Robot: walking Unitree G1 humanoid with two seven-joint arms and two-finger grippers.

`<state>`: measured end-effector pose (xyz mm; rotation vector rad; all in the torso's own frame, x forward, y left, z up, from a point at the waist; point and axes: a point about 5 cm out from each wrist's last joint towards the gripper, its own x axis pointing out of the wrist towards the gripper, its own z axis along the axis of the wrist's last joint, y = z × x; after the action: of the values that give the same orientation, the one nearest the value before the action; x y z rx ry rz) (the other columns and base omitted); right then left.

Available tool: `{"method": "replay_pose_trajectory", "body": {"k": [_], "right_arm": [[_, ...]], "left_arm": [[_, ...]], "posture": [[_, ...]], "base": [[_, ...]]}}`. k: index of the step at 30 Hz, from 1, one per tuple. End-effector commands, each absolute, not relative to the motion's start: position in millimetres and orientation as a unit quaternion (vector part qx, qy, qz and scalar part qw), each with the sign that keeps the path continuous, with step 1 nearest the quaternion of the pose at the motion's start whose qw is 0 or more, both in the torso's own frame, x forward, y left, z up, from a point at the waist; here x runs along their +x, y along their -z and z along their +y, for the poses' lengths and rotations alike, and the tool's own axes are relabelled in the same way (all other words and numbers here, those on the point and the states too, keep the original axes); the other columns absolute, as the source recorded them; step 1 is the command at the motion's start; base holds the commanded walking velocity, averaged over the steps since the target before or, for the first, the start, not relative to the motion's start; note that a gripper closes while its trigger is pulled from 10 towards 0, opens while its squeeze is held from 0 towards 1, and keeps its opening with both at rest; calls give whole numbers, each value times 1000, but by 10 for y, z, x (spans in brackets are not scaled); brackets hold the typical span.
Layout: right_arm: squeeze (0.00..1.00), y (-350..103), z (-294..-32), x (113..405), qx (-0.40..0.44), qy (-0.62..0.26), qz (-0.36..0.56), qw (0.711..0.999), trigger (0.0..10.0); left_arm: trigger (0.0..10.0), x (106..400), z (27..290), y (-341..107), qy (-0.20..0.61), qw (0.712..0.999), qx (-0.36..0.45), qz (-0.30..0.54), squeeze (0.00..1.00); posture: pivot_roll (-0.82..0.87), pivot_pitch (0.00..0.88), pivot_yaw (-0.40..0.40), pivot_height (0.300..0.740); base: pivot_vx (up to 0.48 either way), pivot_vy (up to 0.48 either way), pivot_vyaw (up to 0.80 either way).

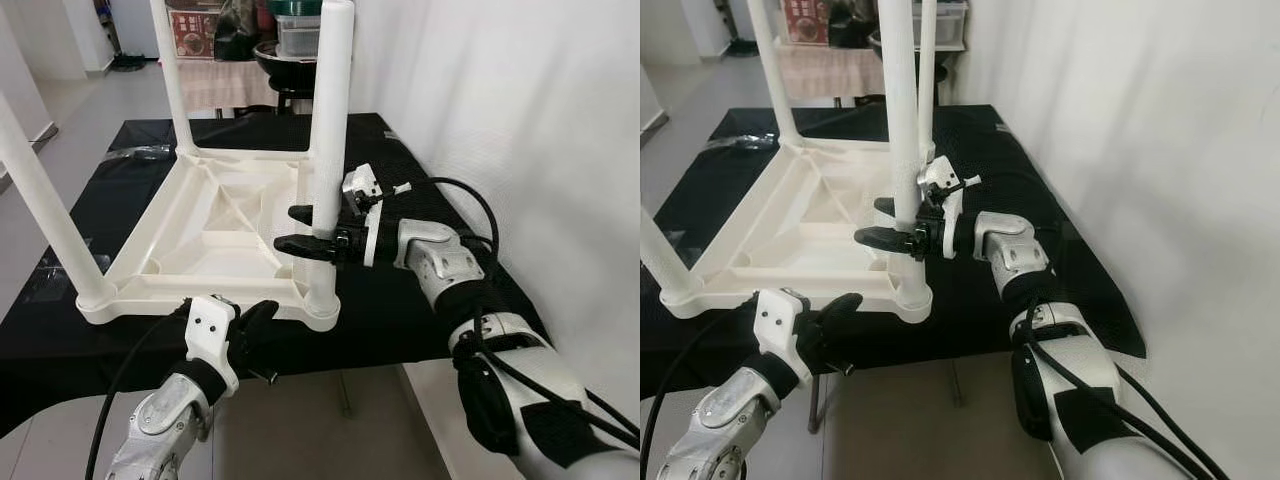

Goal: Building children table

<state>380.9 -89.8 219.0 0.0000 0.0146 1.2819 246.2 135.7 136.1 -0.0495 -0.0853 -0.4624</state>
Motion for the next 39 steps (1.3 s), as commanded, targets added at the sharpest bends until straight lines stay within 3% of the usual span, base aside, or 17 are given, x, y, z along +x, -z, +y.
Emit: {"method": "replay_pose_trajectory", "body": {"k": [1, 2, 4, 5, 11, 14, 16, 19, 20, 22, 24, 34, 35, 36, 37, 38, 39], "right_arm": [[0, -2223, -858, 3805, 4, -610, 5, 793, 4745], [0, -2227, -868, 3799, 6, -618, 4, 786, 3216], [0, -2227, -868, 3799, 6, -618, 4, 786, 3216], [0, -2222, -884, 3795, 10, -623, 4, 782, 0], [0, -2186, -962, 3799, 15, -617, -5, 787, 0], [0, -2161, -1040, 3829, 10, -579, -15, 815, 0], [0, -2084, -1068, 3844, 8, -525, -19, 851, 0], [0, -2046, -1062, 3840, 11, -507, -17, 862, 0], [0, -1942, -1007, 3804, 6, -487, -7, 874, 0], [0, -1626, -804, 3693, 17, -331, 31, 943, 0], [0, -1455, -675, 3510, 20, -226, 46, 973, 0], [0, -1490, -454, 3503, 3, -247, 29, 969, 0], [0, -1531, -405, 3552, 0, -251, 30, 968, 8078], [0, -1616, -341, 3554, 10, -268, 26, 963, 10000], [0, -1616, -341, 3554, 10, -268, 26, 963, 10000], [1000, -1770, -276, 3570, 28, -303, 13, 952, 10000], [1000, -1770, -276, 3570, 28, -303, 13, 952, 10000]], "left_arm": [[10000, 2441, 1343, -1347, 229, 972, -23, -36, 0], [10000, 2433, 1339, -1346, 230, 972, -24, -35, 0], [10000, 2433, 1339, -1346, 230, 972, -24, -35, 0], [10000, 2426, 1337, -1346, 231, 972, -25, -34, 0], [10000, 2419, 1334, -1342, 233, 972, -27, -32, 0], [10000, 2423, 1335, -1339, 234, 971, -27, -32, 0], [10000, 2427, 1341, -1341, 234, 971, -28, -32, 0], [10000, 2428, 1344, -1343, 234, 971, -28, -32, 0], [10000, 2430, 1350, -1345, 234, 971, -28, -32, 0], [10000, 2443, 1367, -1354, 234, 971, -28, -33, 0], [10000, 2461, 1373, -1359, 234, 971, -25, -34, 0], [10000, 2490, 1374, -1356, 228, 973, -20, -36, 0], [10000, 2496, 1376, -1357, 226, 973, -19, -38, 0], [10000, 2500, 1380, -1358, 222, 974, -19, -39, 0], [10000, 2500, 1380, -1358, 222, 974, -19, -39, 0], [10000, 2504, 1382, -1359, 219, 975, -20, -40, 0], [10000, 2504, 1382, -1359, 219, 975, -20, -40, 0]], "posture": [[92, 0, -73, 740], [93, 0, -73, 740], [93, 0, -73, 740], [91, 0, -72, 740], [86, 0, -67, 740], [64, 0, -61, 740], [54, 0, -60, 740], [54, 0, -60, 740], [49, 0, -61, 740], [38, 0, -54, 740], [42, 0, -53, 740], [40, 0, -57, 740], [45, 0, -64, 740], [45, 0, -64, 740], [45, 0, -64, 740], [46, 0, -65, 740], [46, 0, -65, 740]], "base": [[0, 0, 0], [0, 0, 0], [0, 0, 0], [0, 0, 0], [0, 0, 0], [0, 0, 0], [0, 0, 0], [0, 0, 0], [0, 0, 0], [0, 0, 0], [0, 0, 0], [0, 0, 0], [0, 0, 0], [0, 0, 0], [0, 0, 0], [0, 0, 0], [0, 0, 0]]}}
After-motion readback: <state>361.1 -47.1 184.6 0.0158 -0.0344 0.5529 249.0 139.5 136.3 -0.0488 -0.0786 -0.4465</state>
